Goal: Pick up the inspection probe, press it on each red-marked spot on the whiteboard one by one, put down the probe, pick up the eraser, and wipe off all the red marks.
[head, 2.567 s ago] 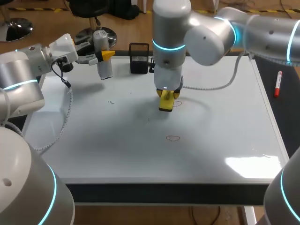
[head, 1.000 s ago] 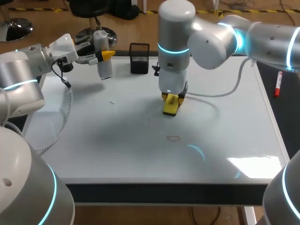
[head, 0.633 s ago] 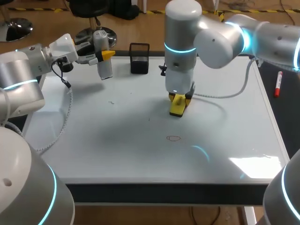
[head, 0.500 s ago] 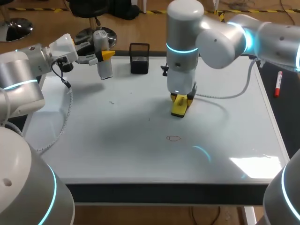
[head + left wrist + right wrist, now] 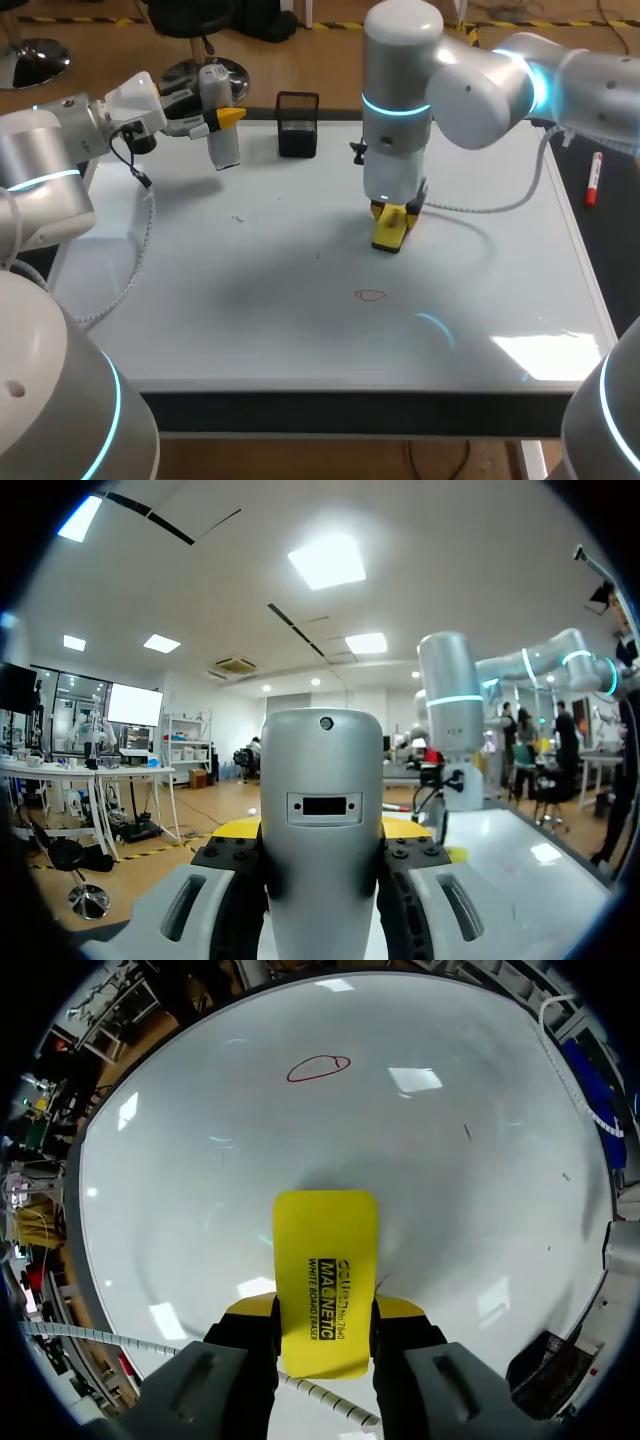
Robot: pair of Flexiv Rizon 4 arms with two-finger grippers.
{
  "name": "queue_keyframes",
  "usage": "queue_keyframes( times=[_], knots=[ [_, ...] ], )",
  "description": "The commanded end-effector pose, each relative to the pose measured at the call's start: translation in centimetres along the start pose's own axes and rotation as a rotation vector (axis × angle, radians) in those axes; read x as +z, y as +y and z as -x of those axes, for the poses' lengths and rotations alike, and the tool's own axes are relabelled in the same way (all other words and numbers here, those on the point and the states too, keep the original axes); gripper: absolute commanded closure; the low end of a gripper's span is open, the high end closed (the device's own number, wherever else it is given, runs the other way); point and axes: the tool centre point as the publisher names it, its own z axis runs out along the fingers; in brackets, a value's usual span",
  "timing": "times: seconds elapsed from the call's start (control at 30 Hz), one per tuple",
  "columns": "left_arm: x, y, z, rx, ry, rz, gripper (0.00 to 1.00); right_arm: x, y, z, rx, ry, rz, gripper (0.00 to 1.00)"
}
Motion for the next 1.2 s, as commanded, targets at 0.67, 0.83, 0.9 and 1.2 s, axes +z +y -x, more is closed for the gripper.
queue_keyframes(
  times=[0.67, 0.83, 0.9, 1.2],
  knots=[
    [0.1, 0.0, 0.0, 0.002, -0.001, -0.002, 1.0, -6.6, -3.3, 1.1, -0.147, -0.091, -0.047, 1.0],
    [0.1, 0.0, 0.0, 0.002, -0.001, -0.002, 1.0, -7.4, -4.4, 1.1, -0.165, -0.084, -0.057, 1.0],
    [0.1, 0.0, 0.0, 0.002, -0.001, -0.002, 1.0, -7.6, -4.8, 1.1, -0.175, -0.091, -0.056, 1.0],
    [0.1, 0.0, 0.0, 0.002, -0.001, -0.002, 1.0, -8.4, -7.2, 0.5, -0.172, -0.068, -0.075, 1.0]
  ],
)
